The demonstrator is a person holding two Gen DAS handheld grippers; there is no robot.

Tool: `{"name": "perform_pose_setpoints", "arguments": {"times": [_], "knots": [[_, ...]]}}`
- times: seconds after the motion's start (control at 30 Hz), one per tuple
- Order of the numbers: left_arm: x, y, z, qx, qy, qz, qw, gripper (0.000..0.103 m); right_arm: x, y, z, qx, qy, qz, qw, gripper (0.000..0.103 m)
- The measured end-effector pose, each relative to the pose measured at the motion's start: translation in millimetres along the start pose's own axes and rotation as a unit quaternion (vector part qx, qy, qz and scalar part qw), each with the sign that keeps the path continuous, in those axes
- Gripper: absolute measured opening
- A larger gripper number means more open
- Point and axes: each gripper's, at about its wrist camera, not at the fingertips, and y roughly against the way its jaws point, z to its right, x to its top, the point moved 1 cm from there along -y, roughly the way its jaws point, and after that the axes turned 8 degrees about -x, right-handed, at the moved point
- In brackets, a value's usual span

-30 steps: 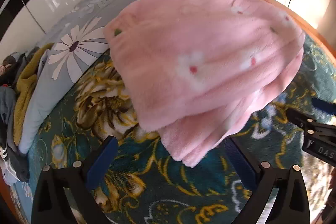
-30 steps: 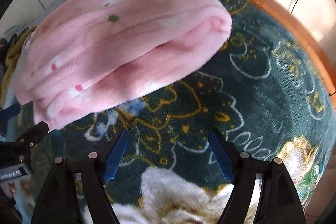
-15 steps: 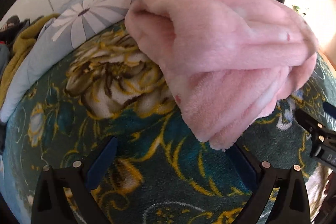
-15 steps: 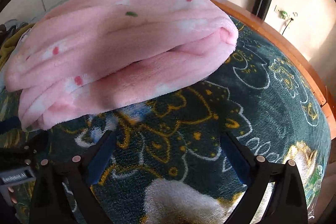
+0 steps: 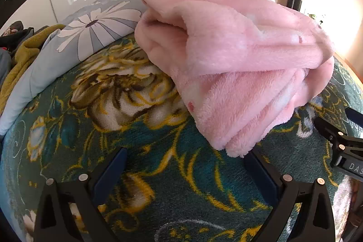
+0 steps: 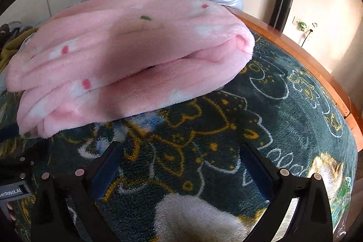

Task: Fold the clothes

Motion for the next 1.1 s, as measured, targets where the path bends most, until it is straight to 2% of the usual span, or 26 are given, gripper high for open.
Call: {"name": "perform_pose_setpoints", "arguments": {"times": [0.33, 0.43, 1.1], "knots": [[-1.0, 2.0, 0.6, -0.010, 0.007, 0.005, 0.9999, 0.103, -19.6, -1.4, -14.3, -0.007, 0.004, 0.009, 1.000, 0.103], [0.3, 1.3, -1.2, -0.011, 0.008, 0.005, 0.9999, 0.103, -7.2, -3.8, -12.5, -0.008, 0.006, 0.009, 1.000, 0.103], [1.7, -14.6, -23.6, -0.015, 0.020, 0.010, 0.9997, 0.103, -8.9, -19.5, -8.3, -0.012, 0.008, 0.010, 1.000, 0.103]]}}
